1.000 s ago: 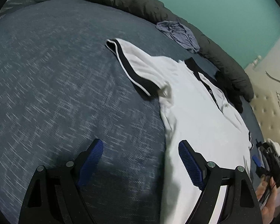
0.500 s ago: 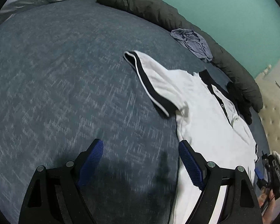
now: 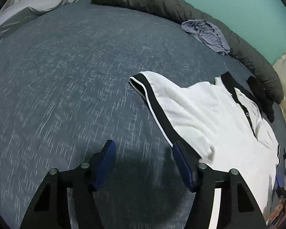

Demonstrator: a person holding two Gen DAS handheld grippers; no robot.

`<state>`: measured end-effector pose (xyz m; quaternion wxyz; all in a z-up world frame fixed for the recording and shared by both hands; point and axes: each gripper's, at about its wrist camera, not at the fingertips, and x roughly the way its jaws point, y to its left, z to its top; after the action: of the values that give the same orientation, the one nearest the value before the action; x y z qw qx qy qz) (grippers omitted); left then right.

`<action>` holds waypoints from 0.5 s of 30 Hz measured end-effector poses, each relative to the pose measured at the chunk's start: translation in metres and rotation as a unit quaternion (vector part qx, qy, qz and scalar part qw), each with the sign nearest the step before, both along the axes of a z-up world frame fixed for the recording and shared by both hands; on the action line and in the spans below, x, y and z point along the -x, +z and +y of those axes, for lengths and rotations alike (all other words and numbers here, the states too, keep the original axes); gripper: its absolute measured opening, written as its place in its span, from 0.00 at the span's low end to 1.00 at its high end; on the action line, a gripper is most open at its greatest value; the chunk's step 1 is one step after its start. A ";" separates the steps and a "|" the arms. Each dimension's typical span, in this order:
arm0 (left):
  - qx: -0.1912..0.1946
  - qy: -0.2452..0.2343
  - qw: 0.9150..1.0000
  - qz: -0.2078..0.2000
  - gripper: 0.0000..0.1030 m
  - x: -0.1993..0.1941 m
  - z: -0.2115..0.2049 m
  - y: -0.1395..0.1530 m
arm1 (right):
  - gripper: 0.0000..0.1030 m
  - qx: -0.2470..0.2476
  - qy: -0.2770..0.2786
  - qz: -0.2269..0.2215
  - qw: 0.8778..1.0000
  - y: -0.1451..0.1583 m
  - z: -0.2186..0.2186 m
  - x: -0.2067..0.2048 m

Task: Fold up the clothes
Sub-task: 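Grasp the other sleeve's black trim with the left gripper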

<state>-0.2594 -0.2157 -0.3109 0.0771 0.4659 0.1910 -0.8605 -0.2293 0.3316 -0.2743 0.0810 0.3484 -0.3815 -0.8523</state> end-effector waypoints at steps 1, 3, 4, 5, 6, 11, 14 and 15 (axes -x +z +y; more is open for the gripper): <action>0.005 0.003 1.000 -0.003 0.62 0.003 -0.002 -0.001 | 0.60 0.000 0.000 0.000 1.000 0.000 0.000 0.000; 0.015 0.003 1.000 -0.011 0.62 0.010 -0.003 -0.004 | 0.60 0.001 0.000 0.000 1.000 0.000 0.000 0.001; 0.024 0.002 1.000 -0.016 0.61 0.014 -0.003 -0.006 | 0.60 0.001 0.000 0.000 1.000 -0.001 0.000 0.001; 0.029 0.001 0.999 -0.017 0.61 0.016 -0.001 -0.007 | 0.60 0.001 0.000 0.000 1.000 -0.001 0.001 0.001; 0.035 0.000 0.999 -0.019 0.61 0.018 0.000 -0.007 | 0.60 0.002 -0.002 -0.001 1.000 -0.001 0.001 0.002; 0.060 -0.028 0.998 -0.017 0.61 0.022 0.020 -0.004 | 0.60 0.004 -0.003 -0.003 1.000 -0.003 0.001 0.004; 0.068 -0.040 0.997 -0.008 0.61 0.028 0.032 0.000 | 0.60 0.005 0.001 -0.003 1.000 -0.003 -0.002 0.006; 0.067 -0.042 0.997 -0.008 0.61 0.030 0.035 0.000 | 0.60 0.005 0.002 -0.003 1.000 -0.003 -0.003 0.006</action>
<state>-0.2896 -0.1808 -0.3109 0.0733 0.4745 0.1125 -0.8700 -0.2355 0.3282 -0.2769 0.0830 0.3511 -0.3851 -0.8494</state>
